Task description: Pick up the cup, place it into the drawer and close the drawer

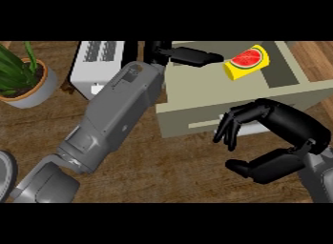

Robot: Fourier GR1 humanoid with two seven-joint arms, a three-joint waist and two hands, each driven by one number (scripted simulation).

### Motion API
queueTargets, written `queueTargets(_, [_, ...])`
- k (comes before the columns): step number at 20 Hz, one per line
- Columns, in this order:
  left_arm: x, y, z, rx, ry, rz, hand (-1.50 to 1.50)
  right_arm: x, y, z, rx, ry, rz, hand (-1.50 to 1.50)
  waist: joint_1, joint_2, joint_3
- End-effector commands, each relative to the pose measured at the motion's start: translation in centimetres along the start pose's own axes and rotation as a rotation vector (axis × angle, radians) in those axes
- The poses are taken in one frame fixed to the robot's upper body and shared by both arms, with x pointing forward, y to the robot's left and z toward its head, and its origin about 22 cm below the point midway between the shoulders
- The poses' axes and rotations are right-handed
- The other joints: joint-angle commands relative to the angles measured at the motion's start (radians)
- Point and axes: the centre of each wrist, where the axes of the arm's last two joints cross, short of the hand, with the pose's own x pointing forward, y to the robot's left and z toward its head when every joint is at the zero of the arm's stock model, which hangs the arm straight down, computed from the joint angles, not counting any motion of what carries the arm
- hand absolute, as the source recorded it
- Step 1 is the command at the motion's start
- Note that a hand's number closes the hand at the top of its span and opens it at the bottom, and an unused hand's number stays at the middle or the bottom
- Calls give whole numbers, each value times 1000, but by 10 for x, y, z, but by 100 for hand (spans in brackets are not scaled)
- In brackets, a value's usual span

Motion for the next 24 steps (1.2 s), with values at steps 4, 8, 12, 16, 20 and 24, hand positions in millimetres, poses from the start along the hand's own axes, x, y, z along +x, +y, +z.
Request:
queueTargets(4, [-13,9,7,63,5,45,-150,-3,3,21,0,230,311,-150,77,-15,1])
queueTargets(8, [-20,14,13,65,-30,91,-150,-46,22,10,-48,335,325,-150,131,-20,1])
queueTargets(12, [-26,22,19,42,-28,112,-150,-107,47,11,6,445,337,-150,170,-20,2])
queueTargets(16, [-38,28,32,62,-30,137,-150,-144,43,-5,64,509,364,-150,202,-21,2])
queueTargets(20, [-37,44,35,72,-35,155,-150,-167,13,-16,1,556,361,150,241,-17,3])
queueTargets(24, [-39,79,44,57,-42,161,-150,-178,6,-28,-98,473,365,150,257,-12,4])
